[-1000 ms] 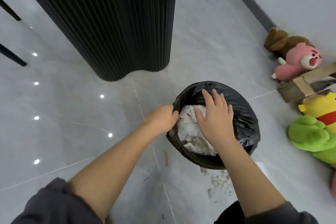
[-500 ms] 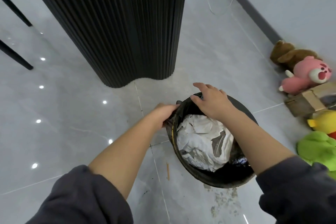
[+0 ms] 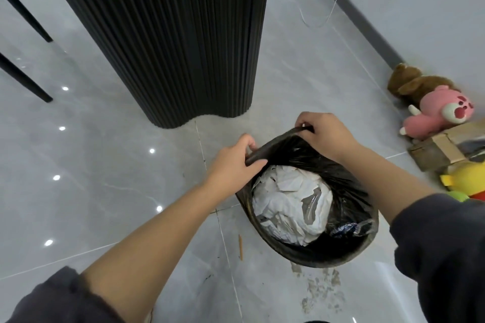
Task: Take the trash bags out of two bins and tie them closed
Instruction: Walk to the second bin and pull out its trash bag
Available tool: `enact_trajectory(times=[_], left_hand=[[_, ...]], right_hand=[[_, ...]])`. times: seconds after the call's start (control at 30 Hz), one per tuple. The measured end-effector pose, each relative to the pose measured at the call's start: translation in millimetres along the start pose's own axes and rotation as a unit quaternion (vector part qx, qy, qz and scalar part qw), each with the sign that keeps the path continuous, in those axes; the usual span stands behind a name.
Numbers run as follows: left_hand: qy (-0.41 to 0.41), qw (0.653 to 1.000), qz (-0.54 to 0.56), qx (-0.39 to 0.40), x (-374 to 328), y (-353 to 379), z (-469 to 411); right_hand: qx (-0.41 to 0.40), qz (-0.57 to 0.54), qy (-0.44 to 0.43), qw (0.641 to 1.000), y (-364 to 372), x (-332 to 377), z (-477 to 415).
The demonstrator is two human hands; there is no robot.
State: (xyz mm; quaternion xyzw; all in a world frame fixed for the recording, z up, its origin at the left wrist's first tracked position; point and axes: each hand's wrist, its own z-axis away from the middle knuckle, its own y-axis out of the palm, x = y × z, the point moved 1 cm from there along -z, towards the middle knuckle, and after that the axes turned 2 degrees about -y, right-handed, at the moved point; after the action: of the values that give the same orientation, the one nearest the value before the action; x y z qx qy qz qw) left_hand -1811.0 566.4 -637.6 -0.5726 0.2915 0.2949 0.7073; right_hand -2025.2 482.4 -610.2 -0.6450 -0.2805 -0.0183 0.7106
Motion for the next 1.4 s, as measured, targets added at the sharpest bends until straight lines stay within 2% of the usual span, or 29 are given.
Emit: enact_trajectory(times=[0.07, 0.17, 0.23, 0.3, 0.37, 0.43, 0.5, 0.53, 0.6, 0.67, 0.77, 0.83, 0.87, 0.93, 1.0, 1.03, 1.07, 1.1, 1.17, 1.23, 1.3, 1.4], left_hand=[[-0.037, 0.998, -0.053, 0.013, 1, 2, 9], [-0.119, 0.985, -0.123, 0.011, 4, 5, 21], [-0.178, 0.974, -0.136, 0.026, 5, 7, 26], [-0.217, 0.969, -0.111, 0.029, 6, 8, 32], [-0.260, 0.966, -0.006, -0.004, 8, 9, 38], [-0.330, 0.925, 0.184, -0.039, 8, 13, 46], [-0.393, 0.859, 0.324, -0.061, 4, 18, 56], [-0.408, 0.838, 0.355, -0.072, 0, 21, 60], [-0.418, 0.820, 0.381, -0.084, -6, 24, 66], [-0.419, 0.826, 0.368, -0.078, -12, 24, 70], [-0.394, 0.882, 0.255, -0.034, -17, 20, 74], [-0.353, 0.922, 0.158, 0.032, -20, 17, 76], [-0.339, 0.931, 0.117, 0.075, -22, 15, 77], [-0.329, 0.928, 0.054, 0.166, -23, 9, 77], [-0.332, 0.911, 0.025, 0.242, -25, 2, 75], [-0.331, 0.907, 0.014, 0.261, -25, -1, 74], [-0.326, 0.908, 0.011, 0.263, -25, -2, 73], [-0.320, 0.912, 0.022, 0.254, -27, -3, 72], [-0.318, 0.918, 0.088, 0.221, -32, -3, 72], [-0.323, 0.912, 0.166, 0.188, -34, -4, 72], [-0.308, 0.914, 0.212, 0.158, -33, -5, 70], [-0.261, 0.935, 0.209, 0.120, -33, -11, 67]], right_hand=[[0.036, 0.081, -0.002, 0.996, -11, -13, 13], [0.126, 0.221, -0.027, 0.967, -21, -24, 32], [0.143, 0.279, 0.009, 0.950, -24, -34, 46], [0.113, 0.290, 0.078, 0.947, -28, -46, 60], [0.050, 0.190, 0.163, 0.967, -30, -60, 77], [-0.017, 0.011, 0.239, 0.971, -32, -66, 91], [-0.073, -0.140, 0.294, 0.943, -33, -61, 101], [-0.100, -0.193, 0.309, 0.926, -33, -57, 105], [-0.134, -0.240, 0.323, 0.906, -34, -53, 109], [-0.095, -0.210, 0.314, 0.921, -40, -51, 113], [0.104, -0.103, 0.274, 0.951, -53, -54, 123], [0.258, -0.011, 0.247, 0.934, -62, -53, 130], [0.315, 0.034, 0.242, 0.917, -66, -54, 134], [0.361, 0.083, 0.235, 0.899, -70, -55, 139], [0.326, 0.001, 0.244, 0.913, -70, -49, 140], [0.274, -0.102, 0.264, 0.919, -68, -46, 139], [0.212, -0.224, 0.289, 0.906, -67, -42, 139], [0.154, -0.340, 0.308, 0.875, -65, -37, 138], [0.082, -0.476, 0.313, 0.817, -61, -28, 137], [0.030, -0.496, 0.296, 0.816, -55, -18, 134], [-0.008, -0.483, 0.264, 0.835, -48, -4, 130], [0.022, -0.446, 0.198, 0.873, -30, 16, 123]])
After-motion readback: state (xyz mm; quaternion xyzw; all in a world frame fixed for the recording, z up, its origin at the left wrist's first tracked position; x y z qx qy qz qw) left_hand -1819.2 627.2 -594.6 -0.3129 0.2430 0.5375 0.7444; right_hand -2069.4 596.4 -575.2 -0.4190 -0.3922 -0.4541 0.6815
